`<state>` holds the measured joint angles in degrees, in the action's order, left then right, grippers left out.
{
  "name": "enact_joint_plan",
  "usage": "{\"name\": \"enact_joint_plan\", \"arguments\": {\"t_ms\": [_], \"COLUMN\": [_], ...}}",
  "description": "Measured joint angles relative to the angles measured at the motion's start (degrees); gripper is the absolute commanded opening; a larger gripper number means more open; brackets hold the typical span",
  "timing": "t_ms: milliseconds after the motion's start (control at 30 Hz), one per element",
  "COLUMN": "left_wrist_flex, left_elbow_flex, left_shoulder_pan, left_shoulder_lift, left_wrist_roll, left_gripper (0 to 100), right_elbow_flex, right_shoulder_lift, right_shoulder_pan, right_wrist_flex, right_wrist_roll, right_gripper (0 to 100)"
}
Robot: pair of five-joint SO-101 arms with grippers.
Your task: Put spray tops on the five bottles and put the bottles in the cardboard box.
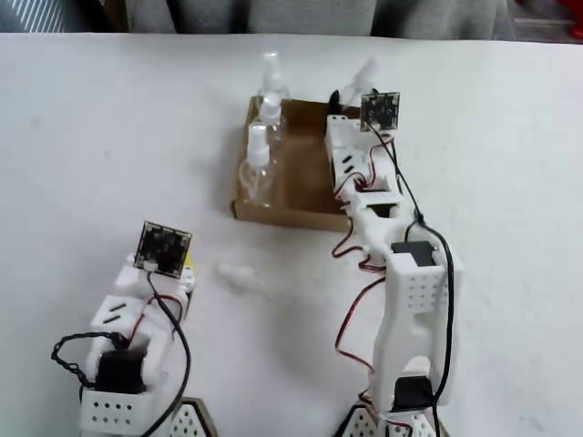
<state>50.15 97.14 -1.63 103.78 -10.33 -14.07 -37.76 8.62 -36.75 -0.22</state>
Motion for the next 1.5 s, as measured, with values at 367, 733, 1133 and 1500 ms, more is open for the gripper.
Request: {"name": "enact_joint_plan", "arguments": {"t_ms": [367, 733, 1133, 1500], "left_wrist_flex": [0.0, 0.0, 0.0, 0.0], "left_elbow_flex": [0.0, 0.0, 0.0, 0.0], "left_shoulder_pan": [0.0, 0.0, -0.3, -0.3], "left_shoulder_lift": [0.0, 0.0, 0.0, 0.0], "left_wrist_roll": [0.0, 0.0, 0.0, 0.0], "left_gripper": [2, 2, 2, 2], "right_elbow_flex": [-4.0, -4.8, -4.8, -4.8], "right_shoulder_lift": [1.4, 2.3, 2.3, 2.4], "right_shoulder_pan": [1.0, 1.4, 1.4, 1.4], "right_wrist_flex": [-0.1, -0.1, -0.1, -0.1], "right_wrist_roll": [0.0, 0.0, 0.0, 0.0], "right_gripper": [22.0, 21.4, 25.1, 25.1]}}
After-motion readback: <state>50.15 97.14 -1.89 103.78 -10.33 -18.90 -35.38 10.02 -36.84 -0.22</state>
